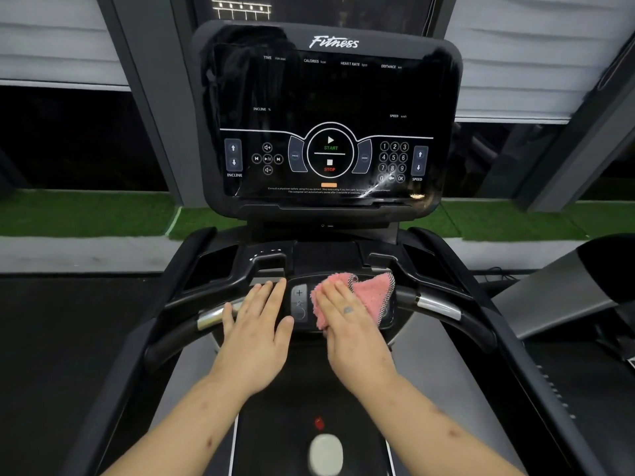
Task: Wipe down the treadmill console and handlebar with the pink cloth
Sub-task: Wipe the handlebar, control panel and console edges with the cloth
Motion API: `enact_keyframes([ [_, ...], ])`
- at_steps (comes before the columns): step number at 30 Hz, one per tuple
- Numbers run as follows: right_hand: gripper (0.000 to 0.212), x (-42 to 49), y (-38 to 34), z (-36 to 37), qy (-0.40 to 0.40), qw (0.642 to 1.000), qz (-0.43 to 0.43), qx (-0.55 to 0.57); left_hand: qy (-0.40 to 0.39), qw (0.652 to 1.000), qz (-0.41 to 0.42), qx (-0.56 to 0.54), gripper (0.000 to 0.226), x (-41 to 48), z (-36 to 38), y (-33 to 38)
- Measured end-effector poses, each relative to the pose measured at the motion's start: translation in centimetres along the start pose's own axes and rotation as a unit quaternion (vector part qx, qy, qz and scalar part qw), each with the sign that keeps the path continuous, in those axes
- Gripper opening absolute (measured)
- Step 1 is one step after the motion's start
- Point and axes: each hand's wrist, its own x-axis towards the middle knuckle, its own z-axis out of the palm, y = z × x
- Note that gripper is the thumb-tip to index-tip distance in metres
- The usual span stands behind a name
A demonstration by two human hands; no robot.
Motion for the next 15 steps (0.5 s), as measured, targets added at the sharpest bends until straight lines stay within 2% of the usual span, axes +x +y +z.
enact_keyframes([
  [5,0.063,-0.9,1.2,-1.0,0.007,0.999,-0.046,0.018,-0.007,1.0,0.0,-0.001,0.063,0.1,-0.2,-0.3],
  [10,0.059,-2.9,5.3,-1.9,0.034,0.999,0.008,0.022,-0.008,1.0,-0.002,-0.002,0.063,0.1,-0.3,-0.1],
  [15,0.059,-0.6,3.0,-1.6,0.039,0.999,0.012,0.015,-0.006,1.0,-0.007,0.001,0.063,0.1,-0.2,0.0],
])
